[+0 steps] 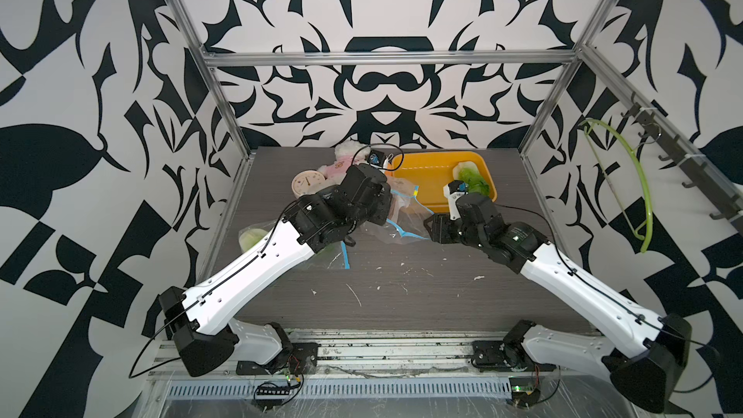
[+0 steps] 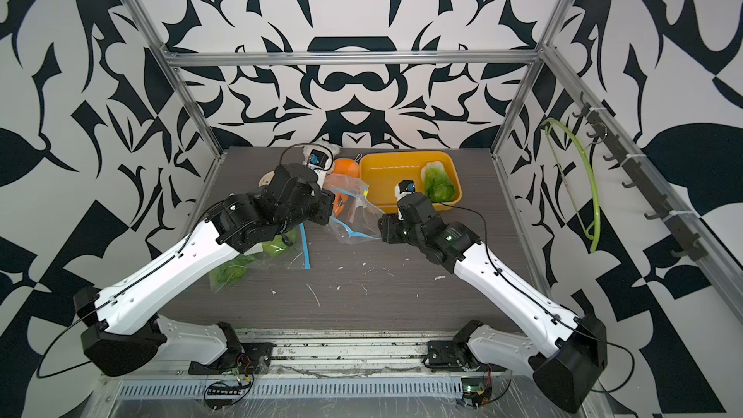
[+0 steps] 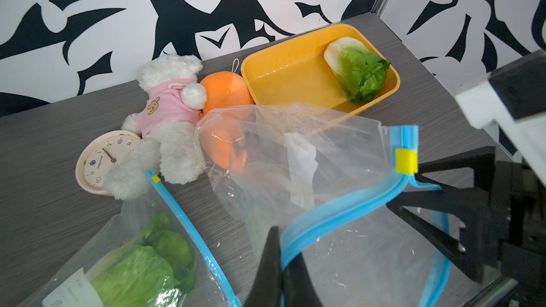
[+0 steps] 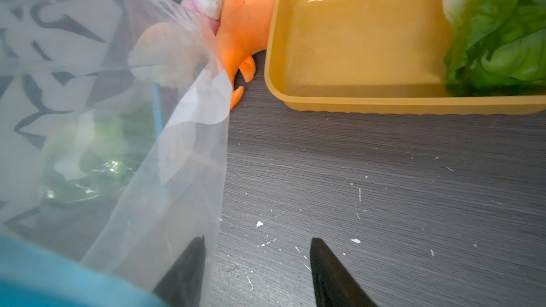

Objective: Put the chinese cabbages into a zipper bag and zip it
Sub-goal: Open the zipper of the food storage bag, then pick up the Chinese cabbage from the basket.

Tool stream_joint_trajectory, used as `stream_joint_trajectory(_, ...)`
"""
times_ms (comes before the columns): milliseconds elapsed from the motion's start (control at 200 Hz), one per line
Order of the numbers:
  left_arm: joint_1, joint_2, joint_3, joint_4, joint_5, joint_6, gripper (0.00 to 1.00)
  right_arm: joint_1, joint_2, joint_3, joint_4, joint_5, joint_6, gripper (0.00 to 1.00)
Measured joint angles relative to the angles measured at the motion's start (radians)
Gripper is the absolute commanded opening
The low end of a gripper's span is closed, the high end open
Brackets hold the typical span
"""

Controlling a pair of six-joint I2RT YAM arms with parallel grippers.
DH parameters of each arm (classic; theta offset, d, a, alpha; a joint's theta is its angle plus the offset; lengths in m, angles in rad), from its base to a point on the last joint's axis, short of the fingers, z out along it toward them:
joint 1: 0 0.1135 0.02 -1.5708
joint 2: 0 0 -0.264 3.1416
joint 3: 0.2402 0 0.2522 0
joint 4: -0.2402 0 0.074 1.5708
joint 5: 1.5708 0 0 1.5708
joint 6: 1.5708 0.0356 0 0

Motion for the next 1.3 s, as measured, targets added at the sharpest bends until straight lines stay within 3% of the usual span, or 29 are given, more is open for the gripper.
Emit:
stream_joint_trajectory(230,0.001,0.039,0.005,0.0,0.008,0.0,0.0,0.0,0.003,0.017,0.028,-0.094,0.0,0.58)
stream_joint_trajectory(960,0.001,0.05,-0.015,0.017,0.018,0.0,0.0,-0.021,-0.107,0.175,-0.085,-0.158,0.012,0.59)
stream_joint_trajectory(1130,0.001,0.05,-0.015,0.021,0.033,-0.002,0.0,-0.065,-0.112,0.218,-0.101,-0.187,0.032,0.61)
stream_joint_trajectory(1300,0.001,0.05,-0.016,0.031,0.048,-0.009,0.0,-0.174,-0.111,0.236,-0.107,-0.2,0.066,0.62)
